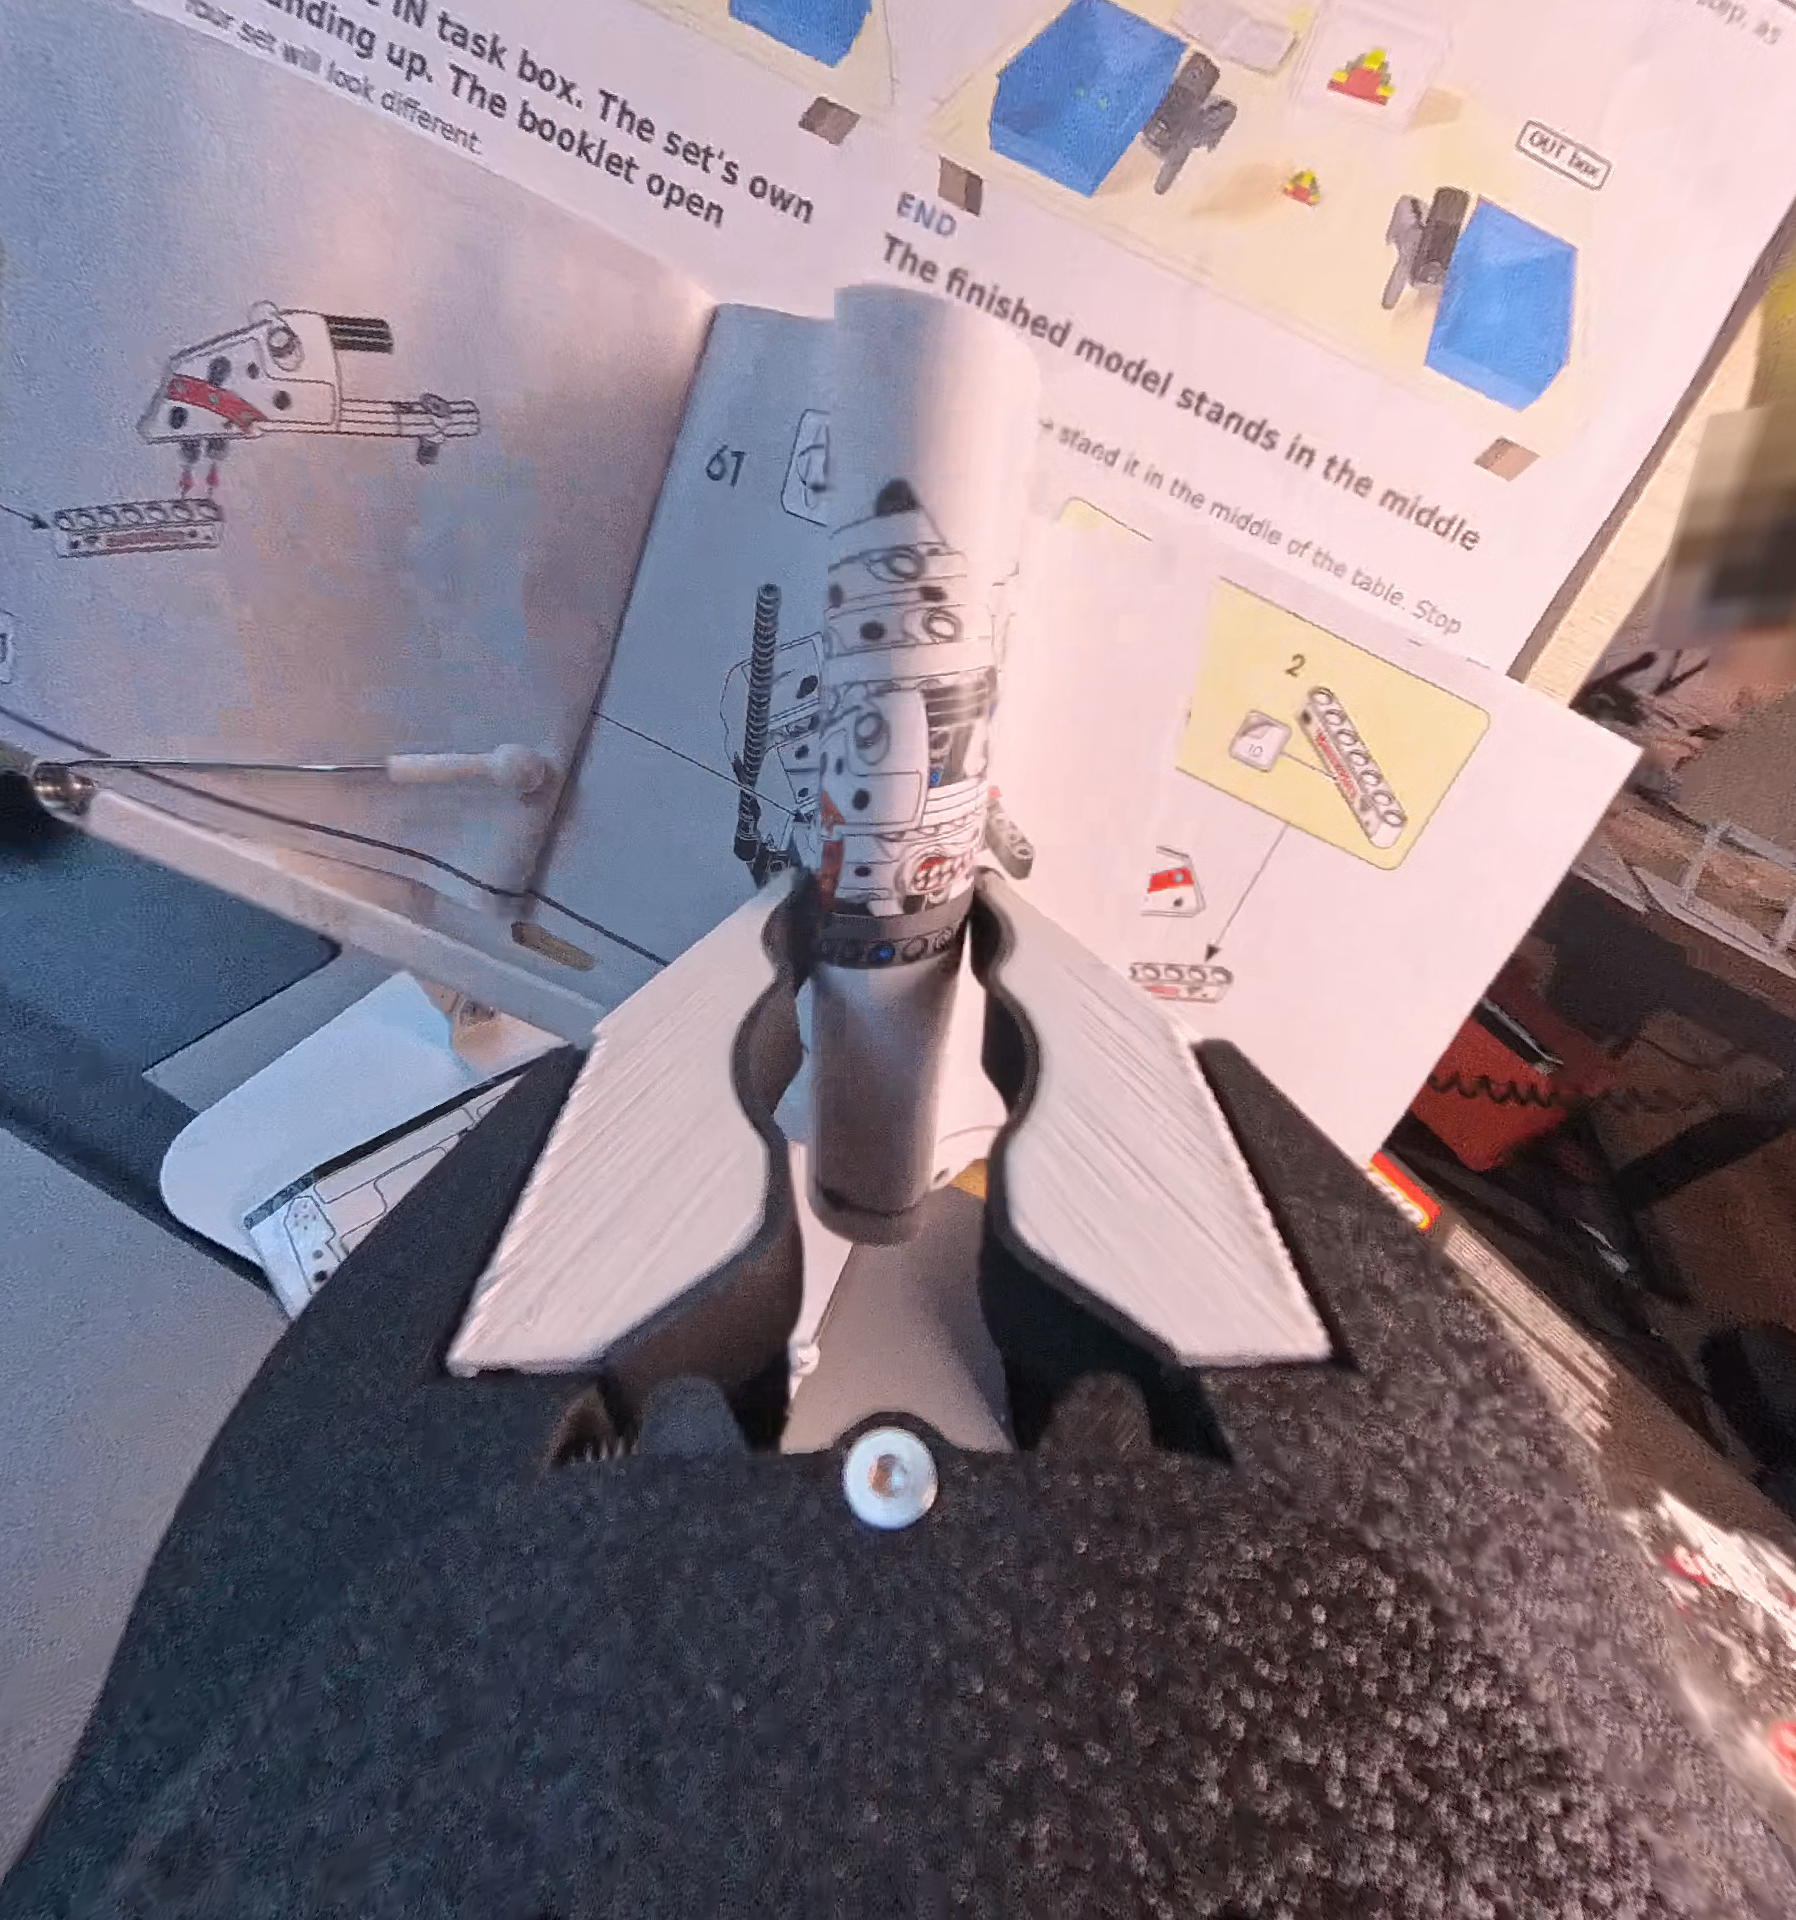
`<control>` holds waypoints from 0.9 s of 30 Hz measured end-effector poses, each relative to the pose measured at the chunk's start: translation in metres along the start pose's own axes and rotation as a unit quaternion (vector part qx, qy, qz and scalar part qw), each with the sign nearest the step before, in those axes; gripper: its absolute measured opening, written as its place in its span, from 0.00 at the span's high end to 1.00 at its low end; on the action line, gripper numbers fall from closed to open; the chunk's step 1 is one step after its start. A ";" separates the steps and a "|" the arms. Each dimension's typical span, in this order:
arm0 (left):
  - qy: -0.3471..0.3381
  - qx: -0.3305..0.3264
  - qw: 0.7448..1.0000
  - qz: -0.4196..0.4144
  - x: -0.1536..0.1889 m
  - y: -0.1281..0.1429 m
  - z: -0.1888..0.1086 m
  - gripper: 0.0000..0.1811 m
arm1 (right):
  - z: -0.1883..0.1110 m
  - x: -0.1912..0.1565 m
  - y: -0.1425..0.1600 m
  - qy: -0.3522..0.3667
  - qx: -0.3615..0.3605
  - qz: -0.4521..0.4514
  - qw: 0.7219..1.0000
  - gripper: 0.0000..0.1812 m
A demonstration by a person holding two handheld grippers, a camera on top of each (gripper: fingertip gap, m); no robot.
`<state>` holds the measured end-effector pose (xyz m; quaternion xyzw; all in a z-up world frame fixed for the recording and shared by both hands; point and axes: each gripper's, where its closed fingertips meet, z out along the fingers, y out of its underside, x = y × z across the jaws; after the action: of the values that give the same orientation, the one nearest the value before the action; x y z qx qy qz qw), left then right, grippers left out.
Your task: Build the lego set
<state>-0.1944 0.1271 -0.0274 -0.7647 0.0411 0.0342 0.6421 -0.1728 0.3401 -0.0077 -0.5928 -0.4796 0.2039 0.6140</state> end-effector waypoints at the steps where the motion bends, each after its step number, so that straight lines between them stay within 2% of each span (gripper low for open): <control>1: -0.002 -0.005 1.000 0.004 -0.011 -0.006 0.018 0.70 | -0.003 -0.003 0.000 -0.008 0.004 -0.006 1.000 0.87; 3: 0.004 -0.033 0.999 0.034 -0.025 -0.009 0.054 0.72 | -0.008 -0.005 0.003 -0.012 0.009 -0.021 1.000 0.88; 6: -0.005 -0.081 0.992 0.099 -0.043 -0.006 0.094 0.74 | -0.011 -0.010 0.017 -0.041 -0.007 -0.014 0.999 0.85; 8: -0.009 -0.108 0.987 0.120 -0.052 0.001 0.112 0.76 | -0.014 -0.019 0.021 -0.082 0.001 -0.009 0.997 0.88; 10: -0.007 -0.105 0.986 0.132 -0.055 -0.001 0.120 0.83 | -0.015 -0.020 0.022 -0.090 0.010 -0.023 0.996 0.91; 12: -0.003 -0.108 0.983 0.145 -0.056 -0.001 0.120 0.86 | -0.016 -0.020 0.022 -0.094 0.015 -0.019 0.995 0.91; 17: -0.012 -0.109 0.980 0.166 -0.061 0.008 0.110 0.85 | -0.013 -0.018 0.025 -0.082 0.005 -0.012 0.997 0.92; 20: -0.008 -0.111 0.979 0.173 -0.062 0.011 0.104 0.97 | -0.011 -0.015 0.026 -0.074 -0.005 -0.006 0.997 0.93; 22: -0.004 -0.103 0.981 0.165 -0.060 0.012 0.101 0.99 | -0.010 -0.014 0.027 -0.073 -0.008 -0.004 0.997 0.92; 24: -0.007 -0.072 0.990 0.121 -0.061 0.006 0.096 1.00 | -0.010 -0.013 0.027 -0.073 -0.007 0.000 0.997 0.91; 27: -0.002 -0.020 1.000 -0.001 -0.074 -0.004 0.084 1.00 | -0.012 -0.014 0.027 -0.078 -0.003 0.008 0.997 0.92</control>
<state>-0.2672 0.2121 -0.0308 -0.7771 0.0385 0.0354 0.6271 -0.1611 0.3277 -0.0354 -0.5810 -0.5216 0.2530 0.5713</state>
